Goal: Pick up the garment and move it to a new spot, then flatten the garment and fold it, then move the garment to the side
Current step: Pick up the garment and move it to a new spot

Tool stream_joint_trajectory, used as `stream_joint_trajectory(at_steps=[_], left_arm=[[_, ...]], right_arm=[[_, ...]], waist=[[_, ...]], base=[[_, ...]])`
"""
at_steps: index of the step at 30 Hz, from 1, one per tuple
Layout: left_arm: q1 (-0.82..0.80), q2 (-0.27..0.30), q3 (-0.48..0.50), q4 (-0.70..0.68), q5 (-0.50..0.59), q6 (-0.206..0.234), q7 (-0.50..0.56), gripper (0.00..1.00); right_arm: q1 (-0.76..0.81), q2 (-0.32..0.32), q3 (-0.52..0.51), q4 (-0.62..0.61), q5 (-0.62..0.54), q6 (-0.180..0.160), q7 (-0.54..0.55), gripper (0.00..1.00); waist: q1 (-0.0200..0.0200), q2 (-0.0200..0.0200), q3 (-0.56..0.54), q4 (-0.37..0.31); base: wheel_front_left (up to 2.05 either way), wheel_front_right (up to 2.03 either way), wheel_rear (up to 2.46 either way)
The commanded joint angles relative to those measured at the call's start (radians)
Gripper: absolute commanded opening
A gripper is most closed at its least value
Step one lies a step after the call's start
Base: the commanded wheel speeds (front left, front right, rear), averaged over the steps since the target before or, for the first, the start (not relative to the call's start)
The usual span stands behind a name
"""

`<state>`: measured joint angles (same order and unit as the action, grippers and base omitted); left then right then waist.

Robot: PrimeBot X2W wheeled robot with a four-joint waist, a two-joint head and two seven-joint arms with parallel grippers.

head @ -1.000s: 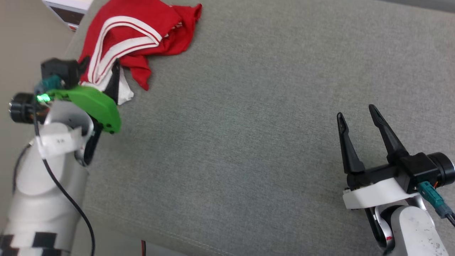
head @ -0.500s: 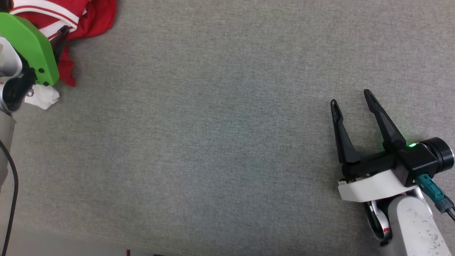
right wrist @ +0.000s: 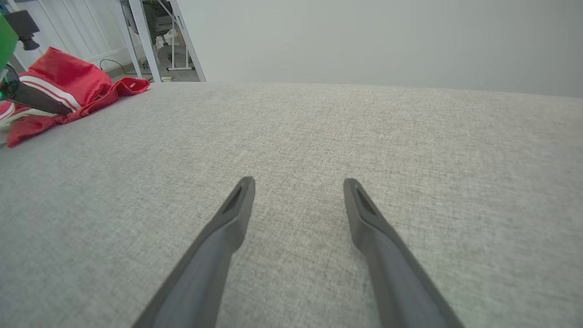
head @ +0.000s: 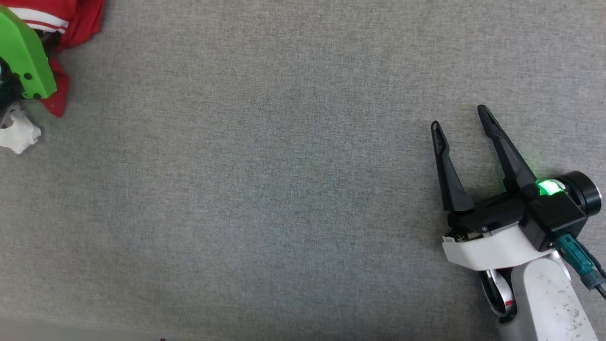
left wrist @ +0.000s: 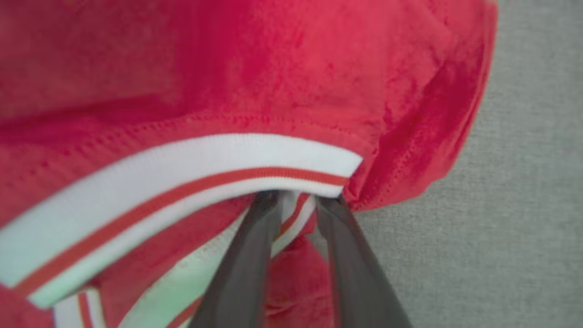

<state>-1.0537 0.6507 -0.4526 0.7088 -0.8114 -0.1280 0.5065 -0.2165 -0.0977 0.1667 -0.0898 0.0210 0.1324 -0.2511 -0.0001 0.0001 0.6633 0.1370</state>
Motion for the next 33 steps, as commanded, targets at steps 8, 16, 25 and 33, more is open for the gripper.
stream_joint_trajectory(at_steps=[8,16,25,33], left_arm=[[0.062,-0.007,-0.001,0.027,0.042,-0.003,-0.271,0.0],[0.108,-0.026,0.014,-0.033,0.066,0.015,-0.462,0.0],[0.167,-0.053,-0.018,-0.215,0.103,0.076,-0.5,0.0],[0.204,-0.13,-0.059,-0.354,0.114,0.136,-0.494,0.0]], right_arm=[[-0.003,-0.004,-0.019,0.08,-0.021,-0.002,-0.005,1.0],[0.046,0.021,-0.045,0.134,-0.009,-0.002,-0.01,1.0],[0.101,0.043,-0.073,0.15,0.014,-0.002,-0.01,1.0],[0.131,0.047,-0.087,0.149,0.034,-0.002,-0.011,1.0]], waist=[[0.0001,-0.0001,-0.127,0.002],[0.0001,-0.0001,-0.288,0.001],[0.0001,-0.0001,-0.431,-0.029],[0.0001,-0.0001,-0.504,-0.1]], base=[[0.0,0.0,0.0],[0.0,0.0,0.0],[0.0,0.0,0.0],[0.0,0.0,0.0]])
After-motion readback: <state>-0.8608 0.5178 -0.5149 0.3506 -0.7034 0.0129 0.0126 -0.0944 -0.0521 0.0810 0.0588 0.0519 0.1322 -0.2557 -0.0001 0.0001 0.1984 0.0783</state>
